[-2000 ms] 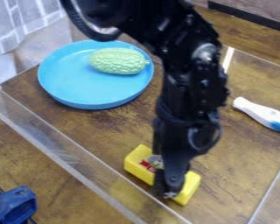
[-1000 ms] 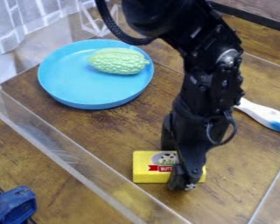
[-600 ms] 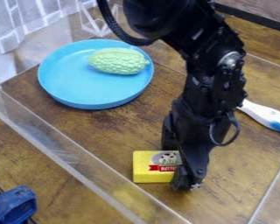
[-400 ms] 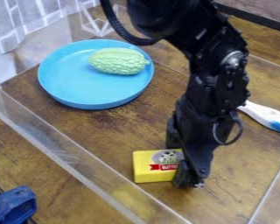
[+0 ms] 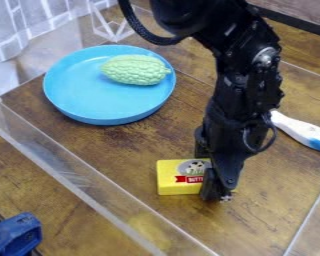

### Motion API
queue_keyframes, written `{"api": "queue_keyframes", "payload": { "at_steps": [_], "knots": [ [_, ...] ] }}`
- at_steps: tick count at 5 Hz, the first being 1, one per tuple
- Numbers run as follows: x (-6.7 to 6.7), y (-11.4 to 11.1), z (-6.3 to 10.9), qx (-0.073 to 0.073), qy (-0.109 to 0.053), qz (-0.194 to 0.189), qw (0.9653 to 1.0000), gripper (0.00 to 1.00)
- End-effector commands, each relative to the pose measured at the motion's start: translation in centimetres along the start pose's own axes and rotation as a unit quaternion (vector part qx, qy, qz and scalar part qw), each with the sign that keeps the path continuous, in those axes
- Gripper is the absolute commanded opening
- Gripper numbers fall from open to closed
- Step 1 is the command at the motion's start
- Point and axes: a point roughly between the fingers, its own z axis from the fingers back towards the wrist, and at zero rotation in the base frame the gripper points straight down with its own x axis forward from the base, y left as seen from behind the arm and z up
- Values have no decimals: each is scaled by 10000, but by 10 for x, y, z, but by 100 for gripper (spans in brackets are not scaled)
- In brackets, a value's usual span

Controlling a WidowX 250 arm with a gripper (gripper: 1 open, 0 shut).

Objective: Put the white object in the blue tray

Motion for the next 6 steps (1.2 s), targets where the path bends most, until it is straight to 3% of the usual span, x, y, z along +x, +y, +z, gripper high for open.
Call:
{"api": "queue_keyframes", "payload": {
  "at_steps": [1, 3, 4, 5, 6],
  "knots": [
    [-5, 13, 6, 98, -13, -137, 9999, 0],
    [11, 12, 21, 146, 8, -816, 9966, 0],
    [19, 13, 29, 172, 47, -1161, 9931, 0],
    [14, 32, 40, 292, 230, -1483, 9882, 0],
    [8, 53, 62, 514, 410, -1836, 9808, 0]
  ]
}}
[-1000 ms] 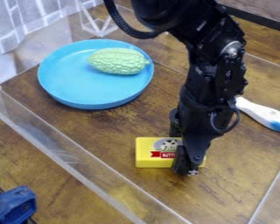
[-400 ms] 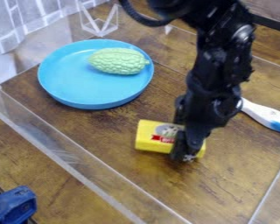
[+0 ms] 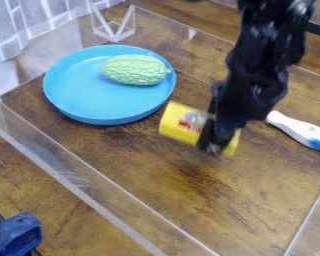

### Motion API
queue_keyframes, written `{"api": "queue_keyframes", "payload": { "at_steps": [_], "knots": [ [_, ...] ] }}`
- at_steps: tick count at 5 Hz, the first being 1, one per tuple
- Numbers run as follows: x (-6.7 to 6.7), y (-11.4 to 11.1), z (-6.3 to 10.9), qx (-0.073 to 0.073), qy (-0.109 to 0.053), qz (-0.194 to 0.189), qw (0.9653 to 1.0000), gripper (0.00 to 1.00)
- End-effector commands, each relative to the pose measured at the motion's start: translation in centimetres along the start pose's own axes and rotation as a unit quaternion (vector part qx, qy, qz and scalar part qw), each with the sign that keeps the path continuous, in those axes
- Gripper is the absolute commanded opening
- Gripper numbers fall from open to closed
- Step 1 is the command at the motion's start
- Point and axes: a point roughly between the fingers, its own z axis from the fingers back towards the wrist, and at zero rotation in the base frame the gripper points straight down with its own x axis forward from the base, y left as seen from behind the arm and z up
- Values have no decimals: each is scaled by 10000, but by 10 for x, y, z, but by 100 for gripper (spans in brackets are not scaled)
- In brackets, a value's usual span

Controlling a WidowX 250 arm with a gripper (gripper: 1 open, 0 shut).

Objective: Put the white object in the blue tray

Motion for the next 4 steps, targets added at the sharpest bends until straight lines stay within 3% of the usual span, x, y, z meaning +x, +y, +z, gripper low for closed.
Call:
{"api": "queue_keyframes", "payload": {
  "at_steps": [1, 2, 4],
  "knots": [
    [-23, 28, 60, 529, 71, 35, 9986, 0],
    [-39, 37, 90, 619, 345, 123, 9974, 0],
    [-42, 54, 86, 819, 286, 459, 9952, 0]
  ]
}}
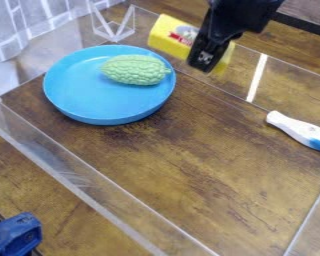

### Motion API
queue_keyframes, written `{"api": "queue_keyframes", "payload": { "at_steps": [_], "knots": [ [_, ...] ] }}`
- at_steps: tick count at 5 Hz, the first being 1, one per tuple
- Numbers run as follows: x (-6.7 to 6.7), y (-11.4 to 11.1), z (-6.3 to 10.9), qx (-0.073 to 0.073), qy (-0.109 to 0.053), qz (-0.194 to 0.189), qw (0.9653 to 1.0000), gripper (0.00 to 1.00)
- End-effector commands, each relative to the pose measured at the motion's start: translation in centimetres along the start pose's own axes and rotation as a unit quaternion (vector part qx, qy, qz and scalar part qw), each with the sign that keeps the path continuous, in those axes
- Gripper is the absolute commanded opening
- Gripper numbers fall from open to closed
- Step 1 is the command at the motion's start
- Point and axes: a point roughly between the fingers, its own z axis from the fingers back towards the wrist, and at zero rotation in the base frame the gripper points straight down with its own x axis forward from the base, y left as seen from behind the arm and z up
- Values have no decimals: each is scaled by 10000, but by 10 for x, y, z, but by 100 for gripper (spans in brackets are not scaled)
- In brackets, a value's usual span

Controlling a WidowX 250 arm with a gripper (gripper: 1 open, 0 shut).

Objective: Put the white object in the blue tray

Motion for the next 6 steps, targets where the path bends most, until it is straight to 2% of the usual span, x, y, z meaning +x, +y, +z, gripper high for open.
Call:
{"api": "queue_keyframes", "payload": {
  "at_steps": [1, 2, 3, 5, 6],
  "knots": [
    [-4, 21, 11, 373, -160, 493, 9980, 0],
    [0, 15, -2, 470, -191, 530, 9973, 0],
    [4, 13, -17, 636, -256, 504, 9964, 0],
    [13, 28, -40, 884, -470, 656, 9928, 0],
    [11, 35, -51, 1019, -690, 567, 9908, 0]
  ]
}}
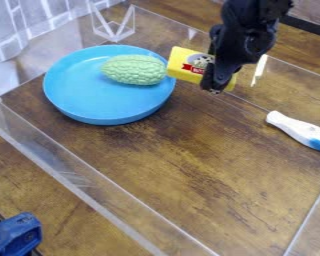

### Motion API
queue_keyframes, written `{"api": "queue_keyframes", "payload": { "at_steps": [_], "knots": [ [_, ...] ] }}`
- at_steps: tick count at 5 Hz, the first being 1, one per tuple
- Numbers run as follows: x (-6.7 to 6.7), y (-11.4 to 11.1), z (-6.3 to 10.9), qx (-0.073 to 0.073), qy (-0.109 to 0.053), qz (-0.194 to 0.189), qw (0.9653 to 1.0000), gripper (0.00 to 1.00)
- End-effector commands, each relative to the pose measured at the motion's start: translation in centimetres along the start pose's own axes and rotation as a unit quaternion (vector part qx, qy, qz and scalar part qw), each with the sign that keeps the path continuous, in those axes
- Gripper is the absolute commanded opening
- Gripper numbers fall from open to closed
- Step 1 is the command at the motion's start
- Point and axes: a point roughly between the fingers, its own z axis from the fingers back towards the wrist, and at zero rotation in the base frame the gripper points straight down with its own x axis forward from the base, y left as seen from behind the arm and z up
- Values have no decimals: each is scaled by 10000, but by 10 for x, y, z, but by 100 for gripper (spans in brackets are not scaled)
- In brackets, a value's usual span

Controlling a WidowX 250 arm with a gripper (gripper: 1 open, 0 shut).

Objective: Put the white object in the blue tray

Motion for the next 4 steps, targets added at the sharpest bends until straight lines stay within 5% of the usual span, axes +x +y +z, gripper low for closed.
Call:
{"api": "queue_keyframes", "payload": {
  "at_steps": [1, 2, 3, 4],
  "knots": [
    [-7, 17, 6, 353, -312, 64, 9989, 0],
    [-1, 19, -4, 439, -338, 82, 9984, 100],
    [2, 15, -16, 455, -296, 142, 9984, 100],
    [14, 9, -27, 516, -419, -101, 9977, 100]
  ]
}}
